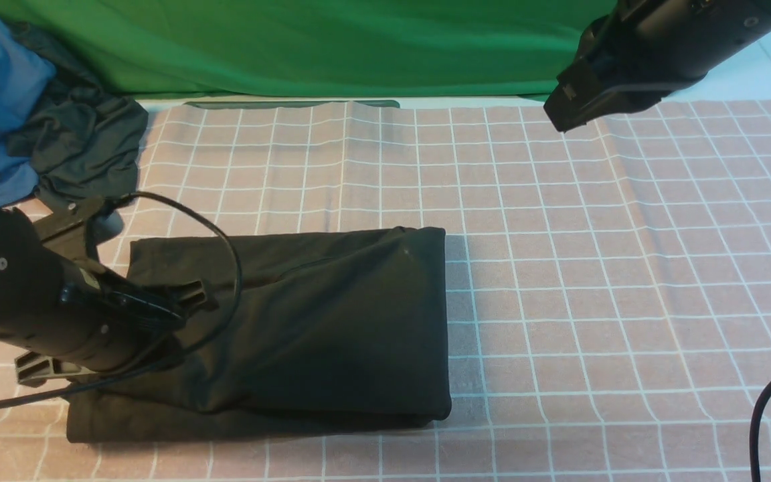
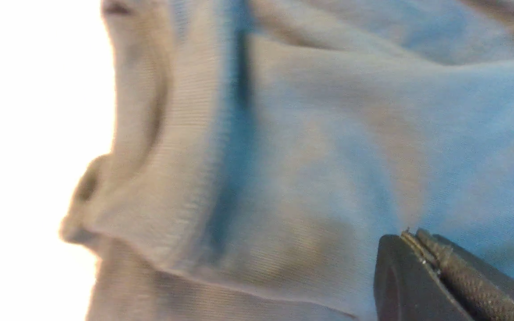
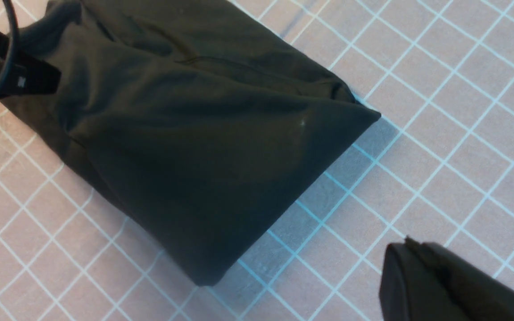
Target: Fold a long-sleeved shirt over a pink coffee tablecloth.
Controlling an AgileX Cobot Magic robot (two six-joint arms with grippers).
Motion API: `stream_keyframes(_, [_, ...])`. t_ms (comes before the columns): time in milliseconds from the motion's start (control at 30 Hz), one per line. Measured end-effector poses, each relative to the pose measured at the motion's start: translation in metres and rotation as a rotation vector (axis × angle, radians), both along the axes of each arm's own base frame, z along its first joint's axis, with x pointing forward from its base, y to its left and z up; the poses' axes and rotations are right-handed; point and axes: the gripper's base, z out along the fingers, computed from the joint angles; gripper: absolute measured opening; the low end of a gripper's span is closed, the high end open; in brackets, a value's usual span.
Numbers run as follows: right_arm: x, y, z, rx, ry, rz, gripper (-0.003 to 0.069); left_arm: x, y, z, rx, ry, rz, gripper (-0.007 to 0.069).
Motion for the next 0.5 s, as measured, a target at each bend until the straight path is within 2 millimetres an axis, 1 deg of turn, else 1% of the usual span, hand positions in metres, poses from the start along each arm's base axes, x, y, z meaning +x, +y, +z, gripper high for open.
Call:
stream_keyframes(100, [0.000,0.000,0.000,0.000,0.000,0.000,0.0039,0.004,0.020,-0.013,0.002,0.073,0.093,0.0013])
stream_keyframes(200, [0.000,0.000,0.000,0.000,0.000,0.000,0.0039,0.003,0.039,-0.022,0.000,0.152,0.169,0.0013])
stream_keyframes(233, [0.000,0.000,0.000,0.000,0.000,0.000,0.0039,0.003,0.041,-0.023,0.000,0.160,0.179,0.0013])
stream_keyframes(267, [0.000,0.000,0.000,0.000,0.000,0.001,0.0039,0.002,0.049,-0.025,-0.006,0.179,0.215,0.0013])
stream_keyframes(300, [0.000,0.000,0.000,-0.001,-0.001,0.002,0.0039,0.002,0.054,-0.026,-0.011,0.183,0.235,0.0013])
stream_keyframes(400, [0.000,0.000,0.000,-0.002,-0.002,0.003,0.0039,0.002,0.061,-0.027,-0.017,0.188,0.265,0.0013])
stream_keyframes(500, [0.000,0.000,0.000,-0.004,-0.004,0.007,0.0039,0.000,0.063,-0.027,-0.020,0.197,0.275,0.0013])
